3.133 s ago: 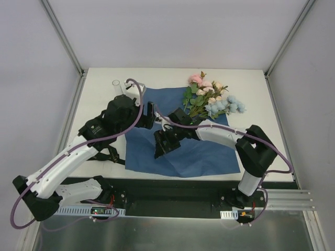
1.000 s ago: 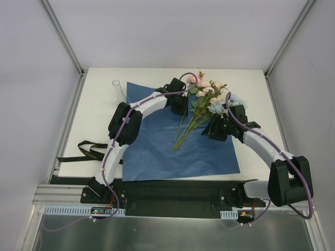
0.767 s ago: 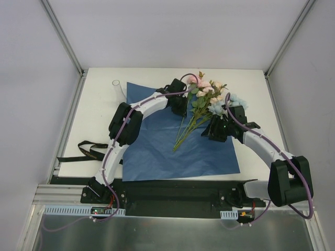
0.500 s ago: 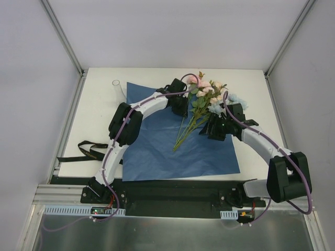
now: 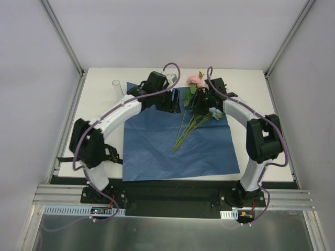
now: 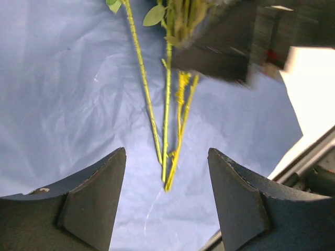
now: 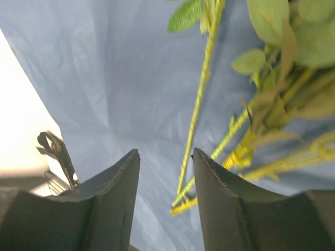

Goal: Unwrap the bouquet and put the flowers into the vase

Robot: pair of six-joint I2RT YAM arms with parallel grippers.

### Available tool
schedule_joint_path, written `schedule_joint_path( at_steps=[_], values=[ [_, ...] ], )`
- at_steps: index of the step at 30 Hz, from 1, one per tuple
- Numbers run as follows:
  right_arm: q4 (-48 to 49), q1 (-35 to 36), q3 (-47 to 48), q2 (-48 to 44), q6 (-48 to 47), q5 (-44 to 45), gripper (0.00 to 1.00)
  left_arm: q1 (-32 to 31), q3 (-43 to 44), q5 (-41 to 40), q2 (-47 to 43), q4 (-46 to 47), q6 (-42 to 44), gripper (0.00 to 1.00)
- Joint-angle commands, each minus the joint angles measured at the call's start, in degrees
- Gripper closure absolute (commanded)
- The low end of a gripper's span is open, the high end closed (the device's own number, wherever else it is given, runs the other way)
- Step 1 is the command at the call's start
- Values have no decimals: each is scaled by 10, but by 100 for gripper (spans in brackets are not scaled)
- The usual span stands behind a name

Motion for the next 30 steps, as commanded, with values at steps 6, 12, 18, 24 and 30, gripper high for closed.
schedule_joint_path(
  at_steps=[6,12,18,24,30],
  values=[
    [17,13,106,137,19,18,54,5,-150,-29,-239,10,25,37],
    [45,28,116,183,26,10,61,5,-191,-2,-270,37,4,37],
    [59,33,150,210,18,11,77,4,-190,21,-265,47,-7,39],
    [58,32,180,171,-14,-27,99,5,-193,33,-280,47,-23,34],
    [67,33,135,34,-48,-78,99,21,-178,40,-315,47,-54,27]
  ],
)
